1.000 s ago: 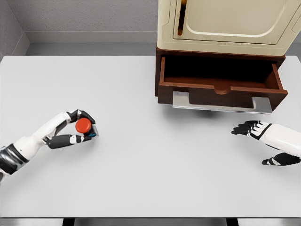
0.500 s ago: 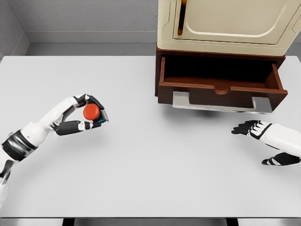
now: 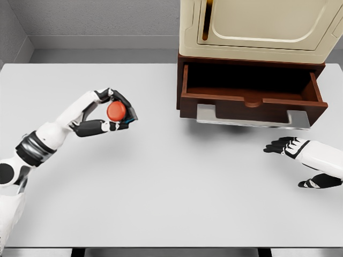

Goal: Put the switch into the drawer with left arm, and close the drawer with right arm

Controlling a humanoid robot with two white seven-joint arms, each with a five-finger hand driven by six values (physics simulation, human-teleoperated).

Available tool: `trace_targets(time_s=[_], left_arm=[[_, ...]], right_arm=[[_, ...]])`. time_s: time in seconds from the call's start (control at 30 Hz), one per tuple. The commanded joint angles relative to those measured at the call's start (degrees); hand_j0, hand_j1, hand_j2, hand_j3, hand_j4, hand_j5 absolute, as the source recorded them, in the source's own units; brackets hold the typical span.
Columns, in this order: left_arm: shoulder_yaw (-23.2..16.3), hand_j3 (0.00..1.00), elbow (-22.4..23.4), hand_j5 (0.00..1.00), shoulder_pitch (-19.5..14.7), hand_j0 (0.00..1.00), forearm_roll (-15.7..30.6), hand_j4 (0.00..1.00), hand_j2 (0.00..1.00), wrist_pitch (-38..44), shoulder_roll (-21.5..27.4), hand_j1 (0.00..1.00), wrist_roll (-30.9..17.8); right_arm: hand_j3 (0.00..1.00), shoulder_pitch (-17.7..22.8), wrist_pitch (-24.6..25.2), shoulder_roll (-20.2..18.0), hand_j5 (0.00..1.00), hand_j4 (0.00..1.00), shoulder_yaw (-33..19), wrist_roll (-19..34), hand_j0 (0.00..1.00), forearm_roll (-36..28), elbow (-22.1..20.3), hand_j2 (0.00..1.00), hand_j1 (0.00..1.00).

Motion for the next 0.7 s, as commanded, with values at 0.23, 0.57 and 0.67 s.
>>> trace_targets(time_s=[0.23, 0.57, 0.67], left_arm=[[-0.25, 0.39, -0.09, 0.39, -2.55, 0.39, -1.49, 0.39, 0.39, 2.85, -3.21, 0.39, 0.01], [-1.65, 0.39, -0.18, 0.39, -7.03, 0.39, -2.02, 0.39, 0.39, 4.61, -6.64, 0.39, 0.10], [-2.36, 0.39, 0.09, 0.39, -8.88, 0.39, -4.39, 0.39, 0.39, 4.70, -8.83, 0.39, 0.10]], right_arm=[[1.00, 0.00, 0.05, -0.10, 1.00, 1.00, -0.01, 0.22, 1.00, -0.24, -0.03, 1.00, 1.00], [1.00, -0.09, 0.05, -0.37, 1.00, 1.00, -0.01, -0.22, 1.00, -0.42, 0.06, 1.00, 1.00], [1.00, -0.09, 0.05, -0.46, 1.00, 1.00, -0.10, -0.30, 1.00, -0.51, 0.41, 1.00, 1.00]])
